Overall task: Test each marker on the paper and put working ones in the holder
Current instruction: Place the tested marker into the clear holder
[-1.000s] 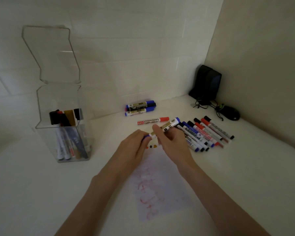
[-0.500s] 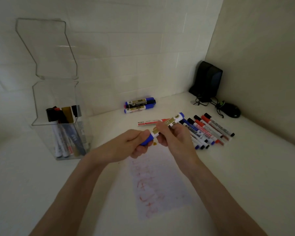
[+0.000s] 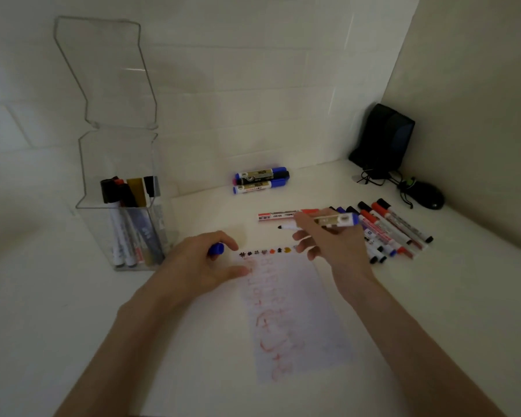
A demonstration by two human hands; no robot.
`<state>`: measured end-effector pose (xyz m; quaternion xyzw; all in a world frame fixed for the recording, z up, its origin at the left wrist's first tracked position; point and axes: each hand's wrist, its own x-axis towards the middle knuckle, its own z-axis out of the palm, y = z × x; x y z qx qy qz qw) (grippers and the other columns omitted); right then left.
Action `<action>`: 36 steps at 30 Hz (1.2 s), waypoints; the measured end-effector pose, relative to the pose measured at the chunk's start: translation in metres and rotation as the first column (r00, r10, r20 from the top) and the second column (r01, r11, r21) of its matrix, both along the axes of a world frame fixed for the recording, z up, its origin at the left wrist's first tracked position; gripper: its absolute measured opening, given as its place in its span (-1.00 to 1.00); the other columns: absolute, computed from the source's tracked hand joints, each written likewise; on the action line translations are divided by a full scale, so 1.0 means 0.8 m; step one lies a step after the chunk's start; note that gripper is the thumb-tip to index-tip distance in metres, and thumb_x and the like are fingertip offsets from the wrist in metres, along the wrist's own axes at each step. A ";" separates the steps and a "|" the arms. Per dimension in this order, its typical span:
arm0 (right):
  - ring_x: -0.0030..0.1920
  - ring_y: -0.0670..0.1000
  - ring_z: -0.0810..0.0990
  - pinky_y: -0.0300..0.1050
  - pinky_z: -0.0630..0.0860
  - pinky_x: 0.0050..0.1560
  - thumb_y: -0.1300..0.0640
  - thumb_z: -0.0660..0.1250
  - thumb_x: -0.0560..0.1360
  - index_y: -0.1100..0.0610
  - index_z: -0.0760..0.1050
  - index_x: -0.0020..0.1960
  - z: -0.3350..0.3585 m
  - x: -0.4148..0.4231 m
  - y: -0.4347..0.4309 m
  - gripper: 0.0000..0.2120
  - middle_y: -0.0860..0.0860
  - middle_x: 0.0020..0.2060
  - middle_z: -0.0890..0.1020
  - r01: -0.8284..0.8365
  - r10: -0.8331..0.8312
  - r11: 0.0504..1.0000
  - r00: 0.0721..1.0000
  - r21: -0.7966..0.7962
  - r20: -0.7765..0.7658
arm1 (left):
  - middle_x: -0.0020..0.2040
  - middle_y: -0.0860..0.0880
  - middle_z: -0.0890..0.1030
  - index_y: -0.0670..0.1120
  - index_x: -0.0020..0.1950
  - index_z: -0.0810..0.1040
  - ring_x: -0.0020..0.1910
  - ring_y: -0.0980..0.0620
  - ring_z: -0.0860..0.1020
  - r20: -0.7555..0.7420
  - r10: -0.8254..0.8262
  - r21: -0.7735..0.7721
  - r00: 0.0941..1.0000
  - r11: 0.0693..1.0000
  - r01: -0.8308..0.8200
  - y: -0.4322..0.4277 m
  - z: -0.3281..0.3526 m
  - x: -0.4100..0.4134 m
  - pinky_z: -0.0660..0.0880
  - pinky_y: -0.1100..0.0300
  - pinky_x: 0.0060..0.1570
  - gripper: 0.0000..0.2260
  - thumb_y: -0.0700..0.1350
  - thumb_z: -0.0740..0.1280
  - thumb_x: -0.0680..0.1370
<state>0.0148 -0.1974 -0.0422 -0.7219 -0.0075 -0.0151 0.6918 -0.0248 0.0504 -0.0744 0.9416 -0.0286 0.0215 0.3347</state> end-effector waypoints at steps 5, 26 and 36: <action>-0.40 -0.11 0.54 -0.21 0.49 -0.34 0.15 0.54 0.43 0.09 0.59 -0.17 -0.011 0.004 0.051 -0.88 -0.02 -0.37 0.63 -0.030 0.011 0.988 0.993 -0.149 -0.122 | -0.07 0.22 0.53 0.26 0.10 0.52 -0.15 0.22 0.51 0.017 -0.011 0.137 1.000 0.990 0.009 -0.007 -0.003 0.003 0.45 0.25 -0.18 -0.49 0.48 0.42 0.27; -0.42 -0.05 0.54 -0.08 0.52 -0.33 0.19 0.50 0.38 0.13 0.46 -0.31 -0.051 0.004 0.088 -0.78 -0.02 -0.46 0.57 0.089 -0.087 0.967 0.996 -0.240 0.021 | -0.06 0.20 0.54 0.25 0.13 0.52 -0.10 0.15 0.51 0.032 -0.003 0.185 0.999 0.983 -0.003 -0.007 -0.007 0.005 0.45 0.18 -0.12 -0.49 0.47 0.40 0.30; -0.46 -0.12 0.52 -0.21 0.48 -0.39 0.22 0.50 0.39 0.12 0.46 -0.31 -0.049 0.004 0.089 -0.77 -0.08 -0.49 0.56 0.092 -0.090 0.974 0.996 -0.209 0.020 | -0.05 0.20 0.54 0.25 0.14 0.52 -0.11 0.17 0.51 0.024 -0.006 0.194 1.000 0.981 0.001 -0.008 -0.002 0.003 0.46 0.19 -0.11 -0.51 0.46 0.40 0.33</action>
